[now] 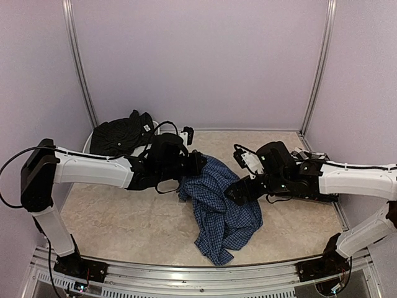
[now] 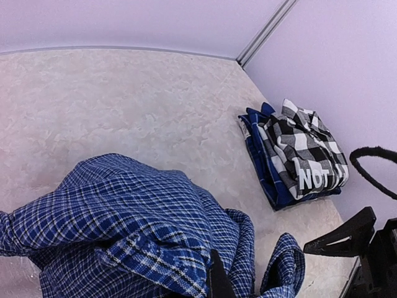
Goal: Fold and stack the long sleeve shirts
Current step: Pick up the crumpled shirt from the center of the board.
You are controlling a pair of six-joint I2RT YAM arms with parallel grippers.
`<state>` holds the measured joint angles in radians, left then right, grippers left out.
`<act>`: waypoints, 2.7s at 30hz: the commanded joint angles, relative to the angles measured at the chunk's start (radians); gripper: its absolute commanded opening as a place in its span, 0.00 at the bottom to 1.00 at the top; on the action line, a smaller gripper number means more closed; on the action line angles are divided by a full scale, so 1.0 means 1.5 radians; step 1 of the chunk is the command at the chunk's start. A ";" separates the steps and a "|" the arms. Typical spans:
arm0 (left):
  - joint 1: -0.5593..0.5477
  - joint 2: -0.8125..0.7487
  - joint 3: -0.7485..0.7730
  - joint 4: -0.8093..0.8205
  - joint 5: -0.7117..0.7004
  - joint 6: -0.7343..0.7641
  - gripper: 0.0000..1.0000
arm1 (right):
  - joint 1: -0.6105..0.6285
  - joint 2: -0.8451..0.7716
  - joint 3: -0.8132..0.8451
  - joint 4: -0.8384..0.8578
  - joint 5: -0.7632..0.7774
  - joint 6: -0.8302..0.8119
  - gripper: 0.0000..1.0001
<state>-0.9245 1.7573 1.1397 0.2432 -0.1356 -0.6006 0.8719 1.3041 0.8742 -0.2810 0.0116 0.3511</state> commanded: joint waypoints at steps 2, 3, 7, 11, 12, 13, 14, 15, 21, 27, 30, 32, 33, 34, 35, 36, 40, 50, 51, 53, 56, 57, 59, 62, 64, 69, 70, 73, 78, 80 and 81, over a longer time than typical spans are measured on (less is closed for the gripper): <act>-0.001 -0.044 -0.022 -0.004 -0.032 -0.001 0.00 | 0.017 0.061 0.026 0.035 -0.042 -0.043 1.00; -0.001 -0.047 -0.027 -0.003 -0.032 -0.001 0.00 | 0.018 0.076 0.038 0.036 -0.043 -0.050 0.99; -0.001 -0.057 -0.045 -0.004 -0.031 0.001 0.00 | 0.021 0.134 0.086 0.035 -0.034 -0.080 0.99; -0.002 -0.067 -0.065 -0.001 -0.034 0.000 0.00 | 0.026 0.173 0.130 0.027 -0.019 -0.099 0.92; -0.002 -0.070 -0.070 0.001 -0.035 0.000 0.00 | 0.026 0.178 0.137 0.027 -0.020 -0.102 0.86; -0.002 -0.072 -0.074 0.001 -0.036 0.000 0.00 | 0.026 0.182 0.143 0.024 -0.017 -0.104 0.78; -0.002 -0.075 -0.078 0.001 -0.039 0.000 0.00 | 0.026 0.186 0.148 0.021 -0.014 -0.105 0.67; -0.001 -0.077 -0.082 0.001 -0.043 0.001 0.00 | 0.026 0.188 0.151 0.015 -0.013 -0.107 0.58; 0.009 -0.108 -0.100 -0.023 -0.061 0.019 0.00 | 0.026 0.177 0.157 -0.033 0.074 -0.105 0.00; 0.047 -0.187 -0.145 -0.090 -0.068 0.033 0.00 | -0.016 0.082 0.160 -0.125 0.213 -0.088 0.00; 0.062 -0.238 -0.162 -0.148 -0.075 0.048 0.00 | -0.063 0.016 0.160 -0.158 0.238 -0.068 0.00; 0.065 -0.270 -0.173 -0.193 -0.088 0.054 0.00 | -0.092 -0.023 0.155 -0.168 0.241 -0.058 0.00; 0.066 -0.284 -0.179 -0.210 -0.091 0.057 0.01 | -0.104 -0.037 0.151 -0.173 0.240 -0.055 0.00; 0.067 -0.294 -0.185 -0.225 -0.091 0.059 0.02 | -0.112 -0.048 0.148 -0.177 0.242 -0.053 0.00; 0.070 -0.307 -0.192 -0.240 -0.092 0.060 0.03 | -0.118 -0.054 0.145 -0.182 0.248 -0.050 0.00; 0.071 -0.313 -0.197 -0.249 -0.091 0.060 0.03 | -0.124 -0.057 0.140 -0.186 0.254 -0.047 0.00; 0.083 -0.327 -0.211 -0.279 -0.089 0.059 0.05 | -0.143 -0.045 0.125 -0.211 0.282 -0.030 0.00; 0.072 -0.280 -0.233 -0.272 -0.021 0.052 0.29 | -0.201 -0.013 0.098 -0.264 0.323 -0.017 0.11; 0.068 -0.274 -0.234 -0.271 -0.017 0.056 0.35 | -0.201 -0.013 0.098 -0.268 0.323 -0.019 0.18; 0.063 -0.262 -0.233 -0.270 -0.008 0.065 0.45 | -0.201 -0.016 0.097 -0.275 0.314 -0.019 0.39; 0.061 -0.249 -0.228 -0.270 -0.003 0.081 0.56 | -0.202 -0.027 0.098 -0.290 0.298 -0.014 0.67; 0.061 -0.248 -0.225 -0.270 -0.003 0.089 0.59 | -0.201 -0.034 0.099 -0.299 0.296 -0.006 0.70; 0.061 -0.246 -0.220 -0.273 -0.004 0.104 0.64 | -0.201 -0.056 0.101 -0.306 0.278 -0.001 0.73; 0.062 -0.242 -0.213 -0.279 -0.017 0.122 0.71 | -0.198 -0.099 0.086 -0.279 0.174 -0.005 0.79; 0.065 -0.239 -0.211 -0.282 -0.028 0.128 0.75 | -0.189 -0.123 0.065 -0.243 0.101 0.008 0.83; 0.068 -0.225 -0.211 -0.278 -0.049 0.137 0.80 | -0.152 -0.105 0.025 -0.170 0.051 0.039 0.86; 0.069 -0.223 -0.212 -0.279 -0.051 0.138 0.80 | -0.142 -0.087 0.025 -0.164 0.055 0.041 0.86; 0.069 -0.223 -0.217 -0.279 -0.055 0.138 0.81 | -0.124 -0.031 0.032 -0.144 0.067 0.038 0.85; 0.069 -0.240 -0.227 -0.280 -0.066 0.136 0.82 | -0.122 0.055 0.079 -0.160 0.107 0.018 0.43; 0.070 -0.249 -0.229 -0.282 -0.069 0.138 0.83 | -0.121 0.061 0.112 -0.185 0.126 0.004 0.15; 0.070 -0.253 -0.232 -0.281 -0.070 0.143 0.83 | -0.121 0.054 0.132 -0.195 0.136 -0.002 0.00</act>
<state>-0.8253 1.4147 0.8032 -0.1684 -0.2169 -0.4099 0.6838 1.3956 0.9607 -0.5369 0.1528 0.3744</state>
